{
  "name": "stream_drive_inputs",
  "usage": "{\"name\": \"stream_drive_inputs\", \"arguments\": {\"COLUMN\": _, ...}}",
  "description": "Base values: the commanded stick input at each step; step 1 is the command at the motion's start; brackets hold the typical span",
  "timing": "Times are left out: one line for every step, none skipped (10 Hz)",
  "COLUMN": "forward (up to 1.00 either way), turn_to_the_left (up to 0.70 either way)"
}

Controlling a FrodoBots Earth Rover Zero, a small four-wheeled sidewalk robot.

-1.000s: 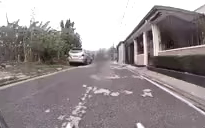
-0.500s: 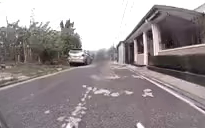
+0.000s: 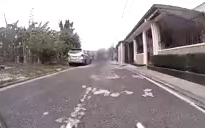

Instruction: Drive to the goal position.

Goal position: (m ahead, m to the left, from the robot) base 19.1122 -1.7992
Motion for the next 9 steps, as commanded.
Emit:
{"name": "stream_drive_inputs", "arguments": {"forward": 0.09, "turn_to_the_left": 0.00}}
{"name": "stream_drive_inputs", "arguments": {"forward": 0.07, "turn_to_the_left": 0.00}}
{"name": "stream_drive_inputs", "arguments": {"forward": 0.08, "turn_to_the_left": 0.00}}
{"name": "stream_drive_inputs", "arguments": {"forward": 0.08, "turn_to_the_left": 0.00}}
{"name": "stream_drive_inputs", "arguments": {"forward": 0.07, "turn_to_the_left": 0.00}}
{"name": "stream_drive_inputs", "arguments": {"forward": 0.07, "turn_to_the_left": 0.00}}
{"name": "stream_drive_inputs", "arguments": {"forward": 0.07, "turn_to_the_left": 0.00}}
{"name": "stream_drive_inputs", "arguments": {"forward": 0.07, "turn_to_the_left": 0.00}}
{"name": "stream_drive_inputs", "arguments": {"forward": 0.08, "turn_to_the_left": 0.00}}
